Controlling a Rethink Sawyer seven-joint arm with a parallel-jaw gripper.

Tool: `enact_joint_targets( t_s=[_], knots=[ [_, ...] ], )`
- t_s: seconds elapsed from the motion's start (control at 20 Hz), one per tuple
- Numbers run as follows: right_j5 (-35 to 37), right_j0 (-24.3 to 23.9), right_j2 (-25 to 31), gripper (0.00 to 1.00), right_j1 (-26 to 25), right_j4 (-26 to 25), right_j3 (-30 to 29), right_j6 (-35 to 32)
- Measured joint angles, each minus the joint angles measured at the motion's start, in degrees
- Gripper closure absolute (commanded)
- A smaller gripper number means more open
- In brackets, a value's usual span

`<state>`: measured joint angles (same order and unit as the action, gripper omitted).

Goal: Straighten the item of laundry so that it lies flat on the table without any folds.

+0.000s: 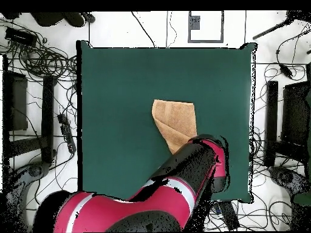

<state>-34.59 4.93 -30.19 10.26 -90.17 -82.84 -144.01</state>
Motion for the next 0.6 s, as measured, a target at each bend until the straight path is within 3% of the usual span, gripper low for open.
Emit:
enact_joint_targets(
  t_s=[0.1,0.15,0.6],
  knots=[
    [0.0,0.4,-0.3,0.00,-0.4,-0.2,0.2,0.0],
    [0.0,0.6,-0.5,1.00,-0.7,-0.4,0.3,0.0],
    [0.0,2.2,-1.7,1.00,-2.0,-0.7,0.5,0.0]
  ],
)
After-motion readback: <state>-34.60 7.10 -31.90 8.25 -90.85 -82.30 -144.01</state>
